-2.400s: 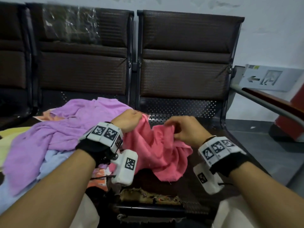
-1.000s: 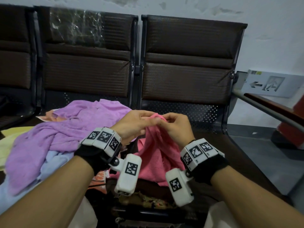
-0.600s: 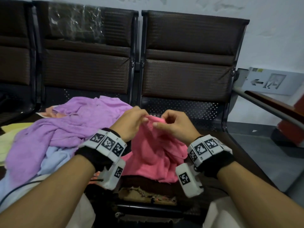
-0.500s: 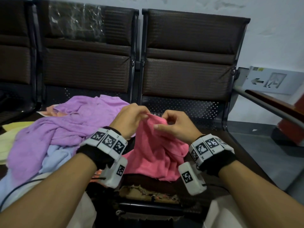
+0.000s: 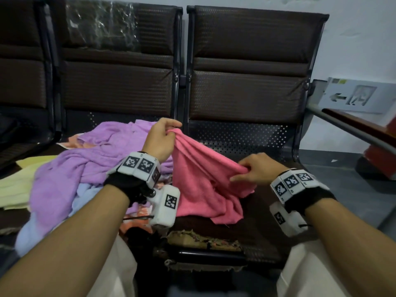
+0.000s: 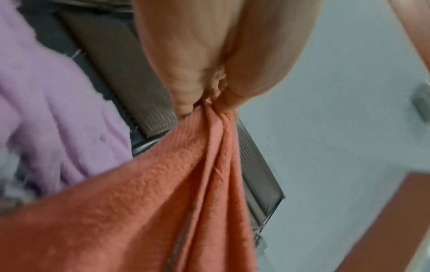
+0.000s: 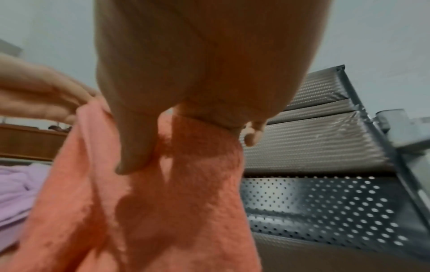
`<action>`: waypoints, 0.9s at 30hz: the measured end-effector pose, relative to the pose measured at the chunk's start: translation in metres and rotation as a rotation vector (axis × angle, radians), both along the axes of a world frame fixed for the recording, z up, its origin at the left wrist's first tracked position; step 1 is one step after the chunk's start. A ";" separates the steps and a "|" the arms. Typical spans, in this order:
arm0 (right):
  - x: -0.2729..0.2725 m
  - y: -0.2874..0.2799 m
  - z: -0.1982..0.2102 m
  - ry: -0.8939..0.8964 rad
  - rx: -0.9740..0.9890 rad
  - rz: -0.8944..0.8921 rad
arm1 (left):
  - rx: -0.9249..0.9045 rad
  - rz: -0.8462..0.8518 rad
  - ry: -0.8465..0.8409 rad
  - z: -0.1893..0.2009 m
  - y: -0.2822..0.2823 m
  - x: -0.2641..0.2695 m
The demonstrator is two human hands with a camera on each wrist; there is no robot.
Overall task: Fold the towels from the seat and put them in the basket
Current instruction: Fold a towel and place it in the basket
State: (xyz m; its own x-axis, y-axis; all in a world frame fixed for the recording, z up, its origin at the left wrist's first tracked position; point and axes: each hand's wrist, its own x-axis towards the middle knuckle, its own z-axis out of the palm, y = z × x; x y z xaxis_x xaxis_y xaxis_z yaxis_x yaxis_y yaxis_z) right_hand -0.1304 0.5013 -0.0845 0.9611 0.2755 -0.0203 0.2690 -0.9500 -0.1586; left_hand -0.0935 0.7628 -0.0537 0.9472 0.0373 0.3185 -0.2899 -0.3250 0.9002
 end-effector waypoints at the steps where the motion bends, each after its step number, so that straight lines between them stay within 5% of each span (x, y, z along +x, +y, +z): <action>1: -0.001 -0.004 -0.002 0.020 -0.119 -0.047 | -0.135 -0.030 0.063 0.000 -0.001 -0.001; 4: -0.006 -0.016 -0.006 0.077 -0.314 -0.193 | -0.305 -0.095 0.191 -0.001 -0.002 -0.001; 7: -0.009 -0.025 -0.003 -0.013 -0.298 -0.300 | -0.140 -0.063 0.148 -0.004 0.000 0.000; 13: -0.014 -0.031 0.019 -0.436 0.034 -0.455 | 0.217 0.015 0.070 -0.006 0.006 0.006; 17: -0.025 -0.034 0.018 -0.171 -0.176 -0.320 | 0.265 -0.021 0.054 0.012 -0.002 0.012; 24: -0.010 -0.021 -0.008 0.023 0.048 -0.240 | 0.227 -0.445 0.091 0.009 -0.012 -0.003; 27: 0.003 -0.021 -0.022 0.091 0.046 -0.298 | 0.444 -0.606 0.128 -0.013 -0.002 -0.012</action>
